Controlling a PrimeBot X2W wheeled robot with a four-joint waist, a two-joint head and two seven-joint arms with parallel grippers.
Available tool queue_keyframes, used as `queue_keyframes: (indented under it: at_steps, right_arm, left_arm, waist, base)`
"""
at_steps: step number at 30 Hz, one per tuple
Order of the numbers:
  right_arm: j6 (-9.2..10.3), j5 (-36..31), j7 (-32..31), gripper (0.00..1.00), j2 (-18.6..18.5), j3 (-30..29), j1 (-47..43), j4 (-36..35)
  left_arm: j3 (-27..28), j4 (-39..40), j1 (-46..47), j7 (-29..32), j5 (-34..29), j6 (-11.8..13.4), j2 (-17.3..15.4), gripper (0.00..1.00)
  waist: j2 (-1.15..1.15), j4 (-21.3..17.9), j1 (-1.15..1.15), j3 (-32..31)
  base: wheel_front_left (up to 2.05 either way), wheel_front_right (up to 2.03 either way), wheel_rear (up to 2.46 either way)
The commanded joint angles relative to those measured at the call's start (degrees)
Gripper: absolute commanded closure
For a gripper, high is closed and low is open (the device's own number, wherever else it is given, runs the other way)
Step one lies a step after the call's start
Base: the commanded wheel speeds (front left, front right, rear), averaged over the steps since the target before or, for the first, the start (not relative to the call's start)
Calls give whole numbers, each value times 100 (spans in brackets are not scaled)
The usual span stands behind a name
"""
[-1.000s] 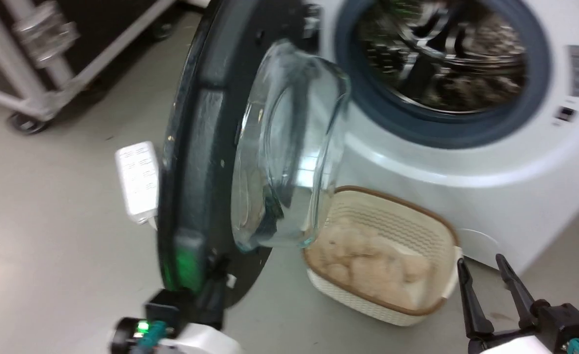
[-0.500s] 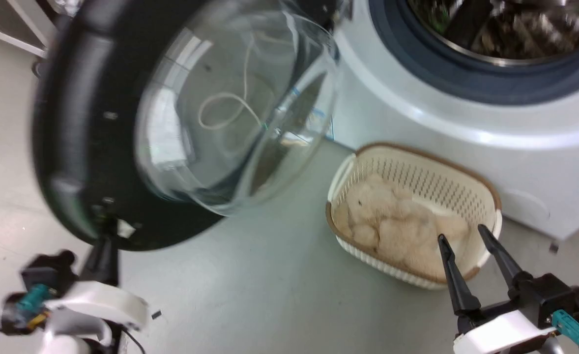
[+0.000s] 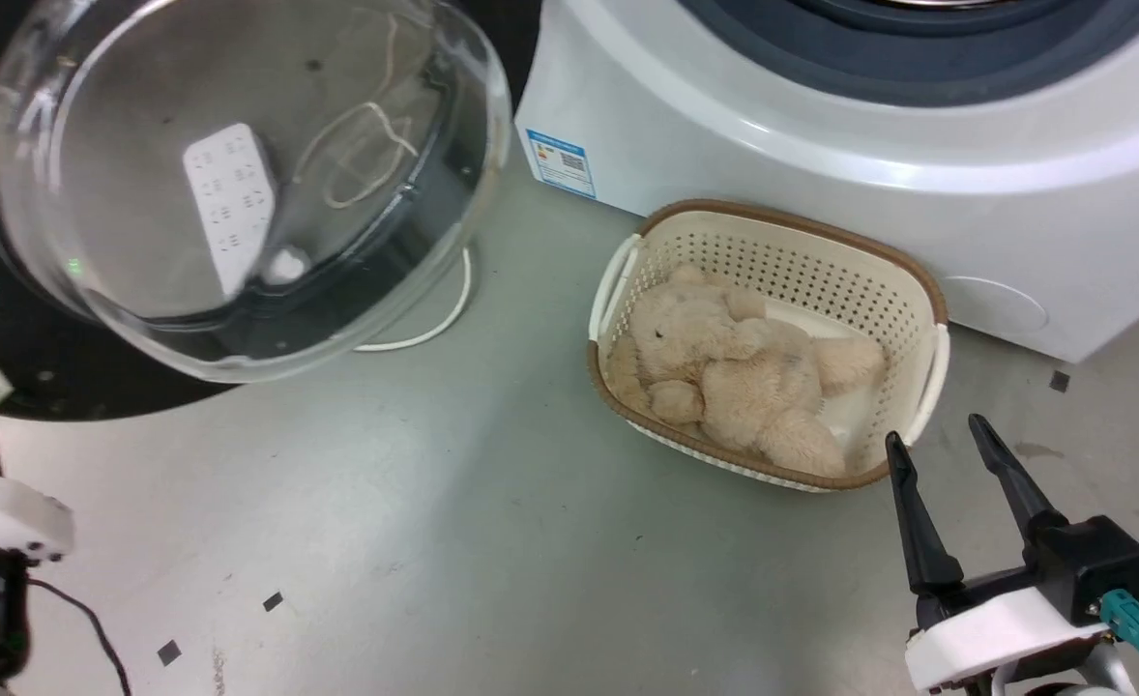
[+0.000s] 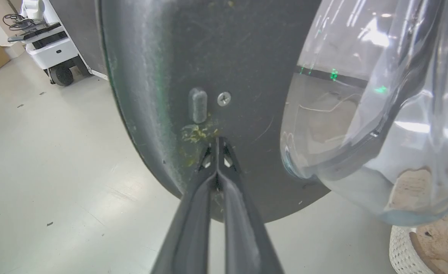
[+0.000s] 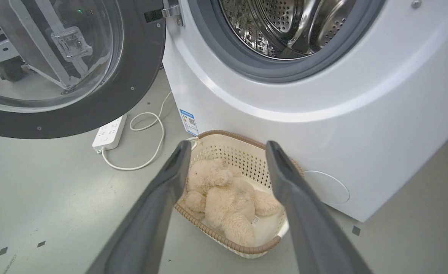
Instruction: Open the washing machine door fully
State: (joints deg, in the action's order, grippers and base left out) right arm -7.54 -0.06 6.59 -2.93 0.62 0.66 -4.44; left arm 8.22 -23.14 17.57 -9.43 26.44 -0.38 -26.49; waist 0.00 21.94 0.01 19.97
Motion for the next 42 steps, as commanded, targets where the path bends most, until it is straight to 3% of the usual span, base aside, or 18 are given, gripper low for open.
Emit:
queue_keyframes:
  at_steps: [1, 9, 15, 24, 30, 42]
  right_arm:
    - [5, -41, 0, 0, 5, -5, 132, -33]
    - [5, 28, 68, 0, 5, -8, 124, 63]
    - [5, 192, 231, 0, 5, -6, 71, 240]
    - [5, 447, 500, 0, 5, -110, -85, 476]
    - [5, 470, 654, 0, 5, -179, -204, 411]
    - [5, 493, 821, 0, 5, -316, -561, 259]
  left_arm:
    - [37, -220, 187, -88, 48, -76, -98, 100]
    - [-115, -730, 491, -359, -90, -220, -177, 100]
    - [-120, -323, 328, -518, -238, -200, -62, 100]
    - [71, 1787, -746, -554, -269, 189, 709, 100]
    - [-336, 2839, -1455, -402, -417, 422, 1184, 100]
    - [-1387, 2754, -2154, -381, -1054, 479, 1591, 100]
  waist:
    - [0, -50, -1, 15]
    - [0, -124, -1, -164]
    - [0, -222, -1, -555]
    - [0, -733, -1, -1388]
    - [0, -1200, -1, -1674]
    - [0, -1890, -1, -1964]
  base:
    - [0, 0, 0]
    - [0, 0, 0]
    - [0, 0, 0]
    - [0, 0, 0]
    - [0, 0, 0]
    - [0, 0, 0]
